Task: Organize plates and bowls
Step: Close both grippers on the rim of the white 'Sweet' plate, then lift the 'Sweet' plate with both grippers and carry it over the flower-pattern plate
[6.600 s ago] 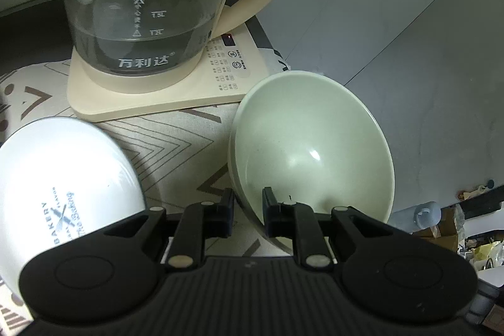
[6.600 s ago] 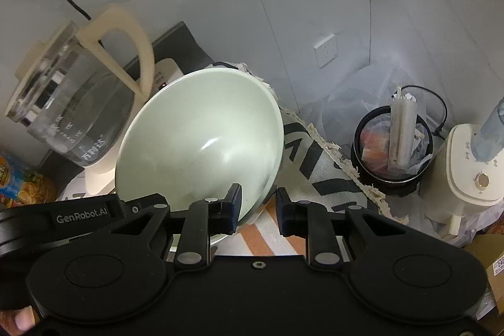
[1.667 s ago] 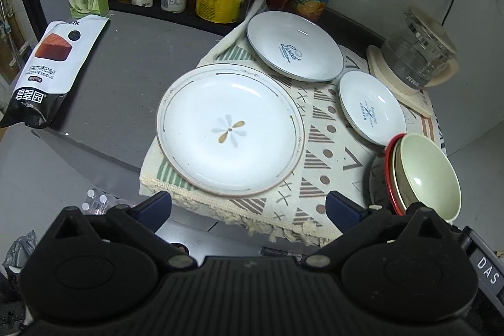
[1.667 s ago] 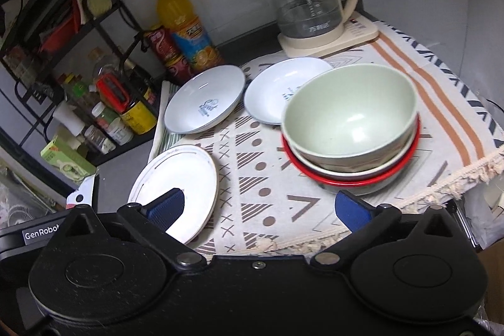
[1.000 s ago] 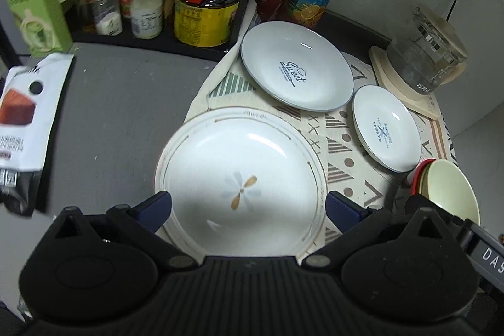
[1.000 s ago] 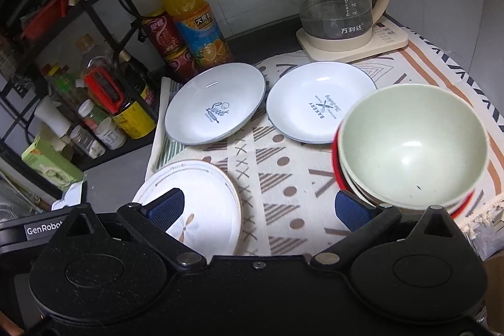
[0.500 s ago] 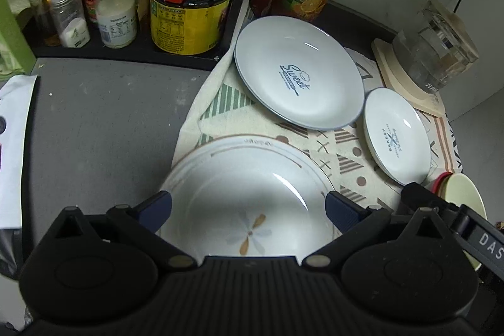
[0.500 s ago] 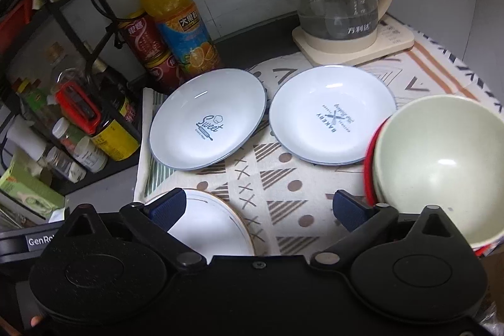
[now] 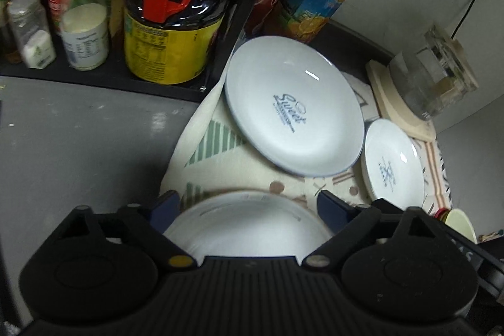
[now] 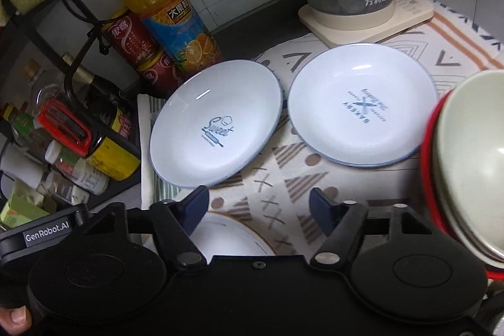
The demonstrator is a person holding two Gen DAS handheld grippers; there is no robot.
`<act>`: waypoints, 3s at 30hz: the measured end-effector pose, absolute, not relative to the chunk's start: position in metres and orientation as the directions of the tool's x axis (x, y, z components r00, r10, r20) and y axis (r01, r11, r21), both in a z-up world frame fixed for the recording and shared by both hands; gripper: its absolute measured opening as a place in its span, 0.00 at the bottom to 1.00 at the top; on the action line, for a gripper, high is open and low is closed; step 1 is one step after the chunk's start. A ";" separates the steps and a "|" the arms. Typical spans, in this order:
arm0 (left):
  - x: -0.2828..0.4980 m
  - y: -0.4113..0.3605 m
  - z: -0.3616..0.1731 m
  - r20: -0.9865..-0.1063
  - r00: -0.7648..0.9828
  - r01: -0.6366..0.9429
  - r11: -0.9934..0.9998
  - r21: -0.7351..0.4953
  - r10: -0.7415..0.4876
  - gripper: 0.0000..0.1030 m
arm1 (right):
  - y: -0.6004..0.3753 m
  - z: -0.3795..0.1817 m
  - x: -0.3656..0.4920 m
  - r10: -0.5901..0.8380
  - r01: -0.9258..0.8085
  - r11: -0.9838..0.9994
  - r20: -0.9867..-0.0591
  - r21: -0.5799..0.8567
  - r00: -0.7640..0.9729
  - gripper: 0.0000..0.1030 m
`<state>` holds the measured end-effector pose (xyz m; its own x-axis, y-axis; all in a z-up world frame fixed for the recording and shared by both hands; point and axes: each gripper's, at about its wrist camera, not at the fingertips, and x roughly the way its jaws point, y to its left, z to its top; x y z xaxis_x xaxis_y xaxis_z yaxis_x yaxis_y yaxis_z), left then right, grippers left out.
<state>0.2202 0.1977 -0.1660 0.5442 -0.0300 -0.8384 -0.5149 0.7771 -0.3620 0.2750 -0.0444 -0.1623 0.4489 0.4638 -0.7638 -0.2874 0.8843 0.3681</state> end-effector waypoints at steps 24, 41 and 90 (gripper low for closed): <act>0.278 0.225 -0.216 -0.818 0.563 -0.525 0.712 -0.466 -0.121 0.28 | -0.016 -0.215 0.335 0.488 -0.212 0.873 -0.795 0.440 0.361 0.30; 0.288 0.229 -0.227 -0.820 0.562 -0.541 0.699 -0.467 -0.112 0.16 | -0.003 -0.230 0.351 0.493 -0.214 0.870 -0.799 0.445 0.343 0.16; 0.190 0.172 -0.167 -0.779 0.626 -0.568 0.697 -0.439 0.019 0.13 | -0.043 -0.180 0.271 0.555 -0.361 0.828 -0.725 0.429 0.409 0.15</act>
<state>0.1901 0.1722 -0.1675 0.6263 0.0195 -0.7794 -0.5677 0.6965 -0.4388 0.2707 -0.0428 -0.1801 0.4087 0.5545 -0.7249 -0.3613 0.8277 0.4295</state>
